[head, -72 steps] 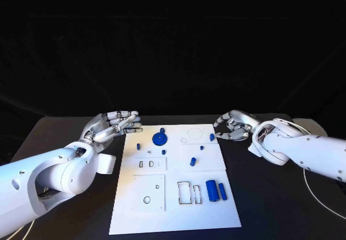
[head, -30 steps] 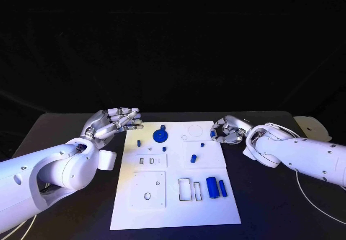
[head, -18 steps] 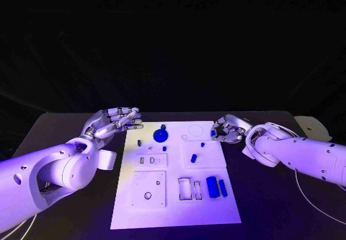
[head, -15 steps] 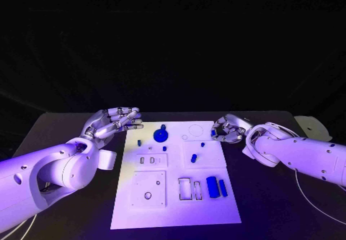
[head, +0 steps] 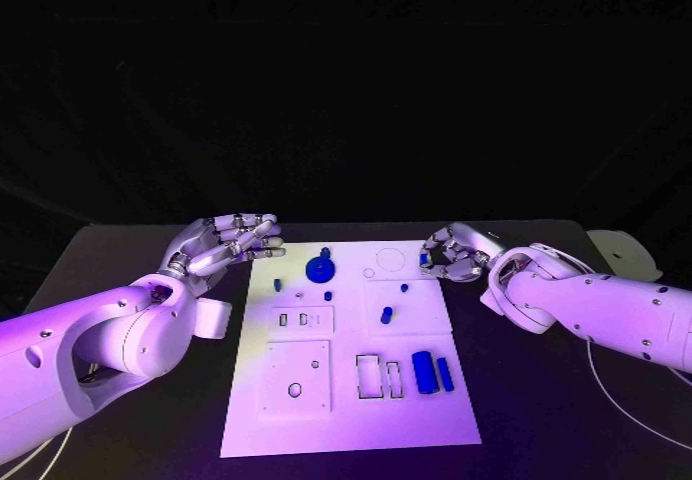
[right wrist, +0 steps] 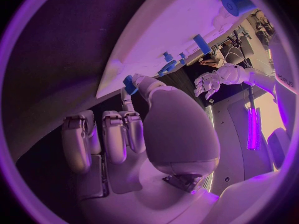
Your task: Assemble the parts on the task board
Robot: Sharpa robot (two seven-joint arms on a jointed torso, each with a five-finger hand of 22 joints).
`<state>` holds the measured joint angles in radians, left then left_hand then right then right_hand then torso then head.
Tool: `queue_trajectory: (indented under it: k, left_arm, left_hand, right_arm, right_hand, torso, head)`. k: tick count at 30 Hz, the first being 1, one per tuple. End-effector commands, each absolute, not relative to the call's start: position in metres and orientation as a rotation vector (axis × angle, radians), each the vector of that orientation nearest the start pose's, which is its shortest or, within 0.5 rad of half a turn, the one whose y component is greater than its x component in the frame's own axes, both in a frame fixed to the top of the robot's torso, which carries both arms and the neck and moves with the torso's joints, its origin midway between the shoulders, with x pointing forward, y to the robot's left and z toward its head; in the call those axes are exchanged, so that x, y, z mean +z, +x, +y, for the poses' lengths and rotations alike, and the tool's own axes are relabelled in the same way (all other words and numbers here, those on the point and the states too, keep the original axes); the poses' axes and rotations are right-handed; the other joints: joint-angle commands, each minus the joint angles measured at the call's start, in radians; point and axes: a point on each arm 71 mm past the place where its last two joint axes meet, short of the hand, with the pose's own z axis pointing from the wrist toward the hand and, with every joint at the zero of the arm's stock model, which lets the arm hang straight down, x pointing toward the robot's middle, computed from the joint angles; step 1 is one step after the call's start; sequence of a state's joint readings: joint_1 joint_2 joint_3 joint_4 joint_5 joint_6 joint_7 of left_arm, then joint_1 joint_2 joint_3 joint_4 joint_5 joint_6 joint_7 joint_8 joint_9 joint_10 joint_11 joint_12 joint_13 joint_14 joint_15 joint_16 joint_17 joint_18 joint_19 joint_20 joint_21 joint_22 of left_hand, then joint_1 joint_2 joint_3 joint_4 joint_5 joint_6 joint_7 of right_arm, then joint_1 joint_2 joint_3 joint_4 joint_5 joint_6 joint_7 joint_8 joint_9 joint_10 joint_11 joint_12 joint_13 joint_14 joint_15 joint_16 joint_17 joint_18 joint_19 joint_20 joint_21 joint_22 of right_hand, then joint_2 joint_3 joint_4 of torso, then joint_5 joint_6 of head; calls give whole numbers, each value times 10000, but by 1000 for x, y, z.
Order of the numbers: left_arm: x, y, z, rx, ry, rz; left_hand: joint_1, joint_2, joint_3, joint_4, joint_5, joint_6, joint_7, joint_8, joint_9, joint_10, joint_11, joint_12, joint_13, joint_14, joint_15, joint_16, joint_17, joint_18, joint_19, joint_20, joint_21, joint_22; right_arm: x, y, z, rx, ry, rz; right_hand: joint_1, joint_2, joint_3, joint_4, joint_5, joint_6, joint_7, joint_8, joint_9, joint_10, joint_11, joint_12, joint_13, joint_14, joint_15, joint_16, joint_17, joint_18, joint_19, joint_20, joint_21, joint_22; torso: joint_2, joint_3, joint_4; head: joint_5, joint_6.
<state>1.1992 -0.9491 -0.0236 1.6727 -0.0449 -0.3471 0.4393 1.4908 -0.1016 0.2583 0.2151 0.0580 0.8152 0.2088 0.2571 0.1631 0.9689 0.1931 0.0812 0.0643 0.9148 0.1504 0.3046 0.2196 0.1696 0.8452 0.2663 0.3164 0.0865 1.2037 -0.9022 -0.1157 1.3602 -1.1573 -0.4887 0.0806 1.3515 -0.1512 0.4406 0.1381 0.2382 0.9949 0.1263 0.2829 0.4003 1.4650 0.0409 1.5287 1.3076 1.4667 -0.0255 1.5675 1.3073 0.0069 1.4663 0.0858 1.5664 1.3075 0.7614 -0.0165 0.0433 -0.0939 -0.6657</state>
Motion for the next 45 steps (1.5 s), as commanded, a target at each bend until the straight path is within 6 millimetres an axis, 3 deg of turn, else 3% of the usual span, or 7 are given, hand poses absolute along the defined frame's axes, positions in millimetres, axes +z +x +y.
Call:
queue_trajectory:
  k: [1, 7, 16, 26, 28, 34, 45]
  left_arm:
    - [-156, 463, 217, -16085, -10305, 13730]
    - [-157, 465, 219, -16033, -10323, 13727]
    - [-159, 470, 219, -15960, -10341, 13709]
    - [-161, 474, 216, -15944, -10346, 13719]
    - [-161, 475, 216, -15962, -10340, 13725]
    - [-161, 475, 215, -15983, -10330, 13726]
    - [-161, 475, 213, -16011, -10324, 13742]
  left_hand:
    - [-50, -81, 63, 3, -1, 80, 339, -67, -17, 58, 9, -43, 16, 20, 18, -40, 21, 147, 84, -18, -64, -22]
    - [-50, -81, 63, 3, -1, 80, 339, -67, -17, 58, 9, -43, 16, 20, 18, -40, 21, 147, 84, -18, -64, -22]
    - [-50, -81, 63, 3, -1, 80, 339, -67, -17, 58, 9, -43, 16, 20, 18, -40, 21, 147, 84, -18, -64, -22]
    - [-54, -83, 71, 3, -1, 82, 334, -69, -18, 64, 7, -49, 17, 19, 18, -46, 25, 147, 87, -18, -69, -27]
    - [-54, -83, 71, 3, -1, 82, 334, -69, -18, 64, 7, -49, 17, 19, 18, -46, 25, 147, 87, -18, -69, -27]
    - [-54, -83, 71, 3, -1, 82, 334, -69, -18, 64, 7, -49, 17, 19, 18, -46, 25, 147, 87, -18, -69, -27]
    - [-55, -84, 86, 0, 0, 83, 328, -73, -19, 71, 3, -59, 17, 14, 18, -58, 31, 147, 91, -17, -76, -36]
  right_arm:
    - [-200, 496, -273, 6528, 1452, 15522]
    - [-188, 483, -243, 6927, 1026, 15356]
    - [-171, 460, -176, 7850, -4, 15192]
    - [-181, 447, -115, 8511, -1022, 15535]
    - [-185, 445, -104, 8549, -1294, 15572]
    - [-199, 443, -86, 8306, -1920, 15797]
    - [-217, 443, -74, 7820, -2379, 16270]
  right_hand:
    - [-53, 148, 52, 40, 82, 153, -156, 153, 178, 770, -68, 61, 2311, 1041, -57, 33, 2635, -69, 1045, -60, 44, 2633]
    - [-169, 207, 54, 110, 102, 122, -166, 187, 203, 794, -81, 88, 2336, 1041, -67, 33, 2635, -69, 1045, -75, 44, 2633]
    - [-206, 242, 64, 132, 103, 121, -182, 212, 220, 809, -93, 104, 2351, 1041, -74, 33, 2635, -69, 1045, -83, 44, 2633]
    - [-246, 254, 71, 149, 123, 60, -172, 203, 223, 807, -93, 100, 2348, 1041, -80, 33, 2635, -69, 1045, -90, 44, 2633]
    - [-258, 249, 68, 152, 127, 53, -170, 204, 225, 808, -92, 102, 2349, 1041, -79, 33, 2635, -69, 1045, -91, 44, 2633]
    - [-293, 227, 53, 163, 125, 39, -167, 208, 230, 804, -89, 96, 2344, 1041, -78, 33, 2635, -69, 1045, -93, 44, 2633]
    - [-327, 207, 39, 174, 111, 35, -167, 219, 237, 806, -87, 99, 2347, 1041, -77, 33, 2635, -69, 1045, -94, 44, 2633]
  torso:
    - [-16, 2, -3]
    - [-33, -5, 17]
    - [-40, -17, 26]
    - [-32, -39, 24]
    - [-26, -28, 26]
    - [-23, -21, 36]
    - [-20, -7, 22]
  head:
    - [65, -17]
    - [158, -52]
    - [385, -93]
    - [502, -197]
    - [527, -224]
    - [577, -242]
    - [625, -295]
